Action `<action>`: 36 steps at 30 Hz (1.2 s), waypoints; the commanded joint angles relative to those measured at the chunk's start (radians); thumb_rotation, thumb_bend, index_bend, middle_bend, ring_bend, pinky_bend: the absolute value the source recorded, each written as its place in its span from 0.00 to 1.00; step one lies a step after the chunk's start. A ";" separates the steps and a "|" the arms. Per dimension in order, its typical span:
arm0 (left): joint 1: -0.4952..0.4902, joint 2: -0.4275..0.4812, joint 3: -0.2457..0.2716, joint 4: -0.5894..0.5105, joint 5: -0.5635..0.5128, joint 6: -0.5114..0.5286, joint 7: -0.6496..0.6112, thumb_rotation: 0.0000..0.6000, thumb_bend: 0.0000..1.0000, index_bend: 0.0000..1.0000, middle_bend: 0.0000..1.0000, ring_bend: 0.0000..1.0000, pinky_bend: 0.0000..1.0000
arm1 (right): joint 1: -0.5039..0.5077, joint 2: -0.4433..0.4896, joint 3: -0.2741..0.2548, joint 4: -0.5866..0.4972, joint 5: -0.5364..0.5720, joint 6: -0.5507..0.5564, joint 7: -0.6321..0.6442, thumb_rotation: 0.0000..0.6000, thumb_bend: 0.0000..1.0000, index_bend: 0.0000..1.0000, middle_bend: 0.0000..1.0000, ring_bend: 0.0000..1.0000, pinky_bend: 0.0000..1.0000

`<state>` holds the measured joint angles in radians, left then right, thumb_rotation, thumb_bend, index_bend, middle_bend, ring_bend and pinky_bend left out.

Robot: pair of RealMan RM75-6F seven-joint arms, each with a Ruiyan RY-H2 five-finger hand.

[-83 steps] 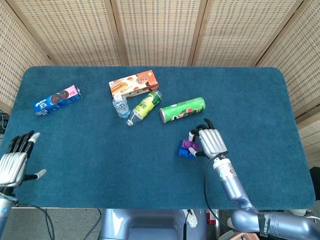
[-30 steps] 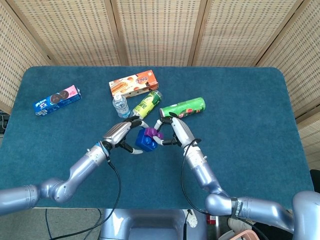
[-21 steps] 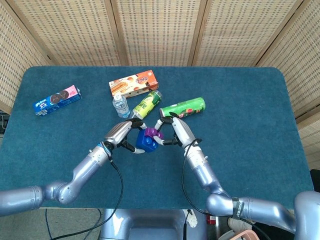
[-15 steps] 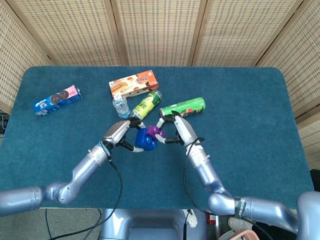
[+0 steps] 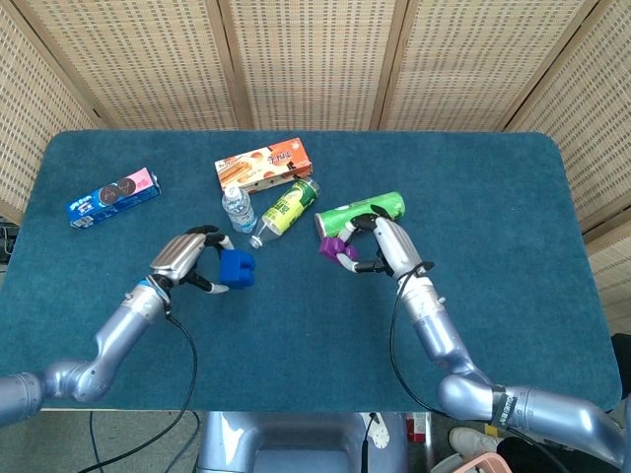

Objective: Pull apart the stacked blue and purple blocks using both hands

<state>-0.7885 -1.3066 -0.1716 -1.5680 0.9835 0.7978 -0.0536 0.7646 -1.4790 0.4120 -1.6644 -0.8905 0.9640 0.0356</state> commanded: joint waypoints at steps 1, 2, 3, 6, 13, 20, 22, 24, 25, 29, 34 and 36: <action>0.030 0.022 0.039 0.045 0.046 0.020 0.021 1.00 0.07 0.53 0.49 0.13 0.11 | -0.010 0.022 -0.071 0.054 -0.053 -0.011 -0.069 1.00 0.39 0.66 0.69 0.25 0.01; 0.041 0.023 0.052 0.059 0.065 0.034 0.029 1.00 0.07 0.53 0.49 0.13 0.11 | -0.012 0.021 -0.095 0.075 -0.076 -0.010 -0.089 1.00 0.39 0.66 0.69 0.25 0.01; 0.048 0.024 0.062 0.070 0.077 0.042 0.038 1.00 0.07 0.53 0.48 0.13 0.11 | -0.013 0.017 -0.113 0.093 -0.095 -0.009 -0.103 1.00 0.39 0.66 0.69 0.25 0.01; 0.066 0.022 0.091 0.103 0.100 0.053 0.068 1.00 0.07 0.49 0.41 0.13 0.10 | -0.019 -0.013 -0.165 0.170 -0.161 0.010 -0.134 1.00 0.39 0.63 0.68 0.25 0.01; 0.069 0.037 0.116 0.113 0.062 -0.036 0.078 1.00 0.00 0.00 0.00 0.00 0.00 | -0.024 -0.036 -0.232 0.259 -0.243 -0.031 -0.119 1.00 0.00 0.00 0.00 0.00 0.00; 0.149 0.095 0.103 0.060 0.135 0.105 0.013 1.00 0.00 0.00 0.00 0.00 0.00 | -0.062 0.057 -0.259 0.171 -0.338 0.037 -0.132 1.00 0.00 0.00 0.00 0.00 0.00; 0.202 0.145 0.106 0.014 0.160 0.197 0.011 1.00 0.00 0.00 0.00 0.00 0.00 | -0.101 0.113 -0.285 0.126 -0.403 0.101 -0.127 1.00 0.00 0.00 0.00 0.00 0.00; 0.241 0.177 0.109 -0.018 0.168 0.262 0.020 1.00 0.00 0.00 0.00 0.00 0.00 | -0.132 0.153 -0.307 0.106 -0.446 0.144 -0.120 1.00 0.00 0.00 0.00 0.00 0.00; 0.268 0.194 0.111 -0.037 0.170 0.305 0.026 1.00 0.00 0.00 0.00 0.00 0.00 | -0.155 0.178 -0.322 0.099 -0.472 0.175 -0.114 1.00 0.00 0.00 0.00 0.00 0.00; 0.356 0.222 0.130 -0.086 0.180 0.440 0.059 1.00 0.00 0.00 0.00 0.00 0.00 | -0.242 0.246 -0.374 0.101 -0.529 0.276 -0.093 1.00 0.00 0.00 0.00 0.00 0.00; 0.487 0.221 0.156 -0.158 0.213 0.628 0.074 1.00 0.00 0.00 0.00 0.00 0.00 | -0.355 0.273 -0.427 0.167 -0.586 0.410 -0.081 1.00 0.00 0.00 0.00 0.00 0.00; 0.524 0.220 0.163 -0.187 0.226 0.684 0.098 1.00 0.00 0.00 0.00 0.00 0.00 | -0.390 0.270 -0.436 0.186 -0.601 0.457 -0.093 1.00 0.00 0.00 0.00 0.00 0.00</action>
<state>-0.3350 -1.0951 -0.0278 -1.7011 1.1814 1.3965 0.0129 0.4261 -1.2200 0.0022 -1.5127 -1.4590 1.3623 -0.0512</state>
